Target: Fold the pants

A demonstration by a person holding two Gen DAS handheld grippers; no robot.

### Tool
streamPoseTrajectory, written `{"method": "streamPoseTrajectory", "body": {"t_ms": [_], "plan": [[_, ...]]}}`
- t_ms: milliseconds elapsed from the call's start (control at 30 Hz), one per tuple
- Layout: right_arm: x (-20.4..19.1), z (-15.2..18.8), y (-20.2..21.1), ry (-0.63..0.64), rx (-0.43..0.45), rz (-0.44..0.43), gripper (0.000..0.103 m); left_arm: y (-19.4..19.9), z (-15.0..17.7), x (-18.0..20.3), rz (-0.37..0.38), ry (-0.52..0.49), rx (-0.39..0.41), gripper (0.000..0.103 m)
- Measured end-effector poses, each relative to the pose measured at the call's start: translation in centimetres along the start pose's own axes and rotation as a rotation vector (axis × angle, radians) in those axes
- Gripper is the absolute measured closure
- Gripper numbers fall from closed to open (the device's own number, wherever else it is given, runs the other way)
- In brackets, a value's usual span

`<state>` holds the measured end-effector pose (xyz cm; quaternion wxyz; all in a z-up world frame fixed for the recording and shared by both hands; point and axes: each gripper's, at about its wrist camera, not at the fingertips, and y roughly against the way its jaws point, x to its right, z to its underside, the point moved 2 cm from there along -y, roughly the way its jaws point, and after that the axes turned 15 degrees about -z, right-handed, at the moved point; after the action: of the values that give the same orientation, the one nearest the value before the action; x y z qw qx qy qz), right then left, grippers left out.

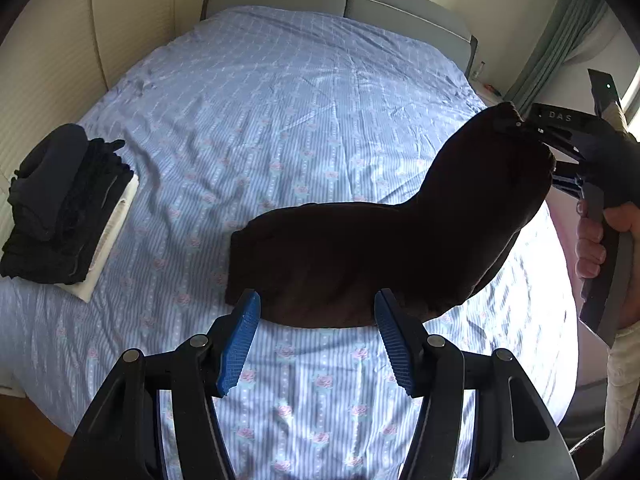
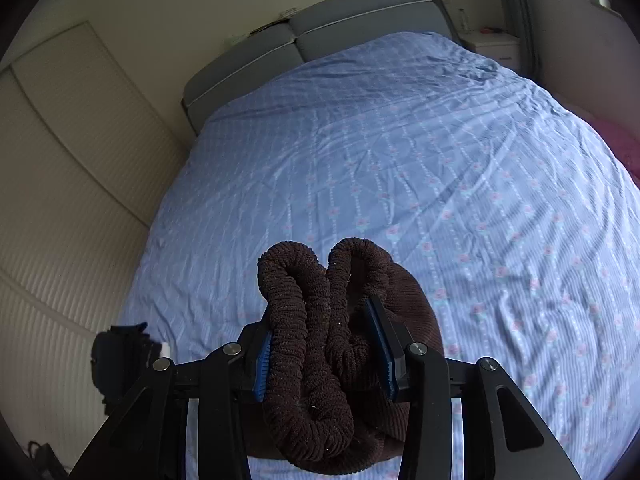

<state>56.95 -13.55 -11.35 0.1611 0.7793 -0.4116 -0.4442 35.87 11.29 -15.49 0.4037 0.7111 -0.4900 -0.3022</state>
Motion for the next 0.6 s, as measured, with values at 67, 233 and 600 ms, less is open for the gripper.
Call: {"method": "streamPoseTrajectory", "body": {"t_ms": [67,233,600], "plan": [[-3.0,0.9,-1.8,0.034,-0.033,-0.012,0.061,0.2,0.4,-1.9,-0.005,0.006,0.011,0.044],[-9.0,3.9,-7.6,0.119,-0.121,0.006,0.061,-0.1,1.5,-6.7,-0.013,0.032,-0.004,0.044],[-13.7,15.2,-21.4,0.258,-0.429,0.123,0.058,-3.3,3.1,-14.6,-0.072,0.081,-0.085,0.044]]}}
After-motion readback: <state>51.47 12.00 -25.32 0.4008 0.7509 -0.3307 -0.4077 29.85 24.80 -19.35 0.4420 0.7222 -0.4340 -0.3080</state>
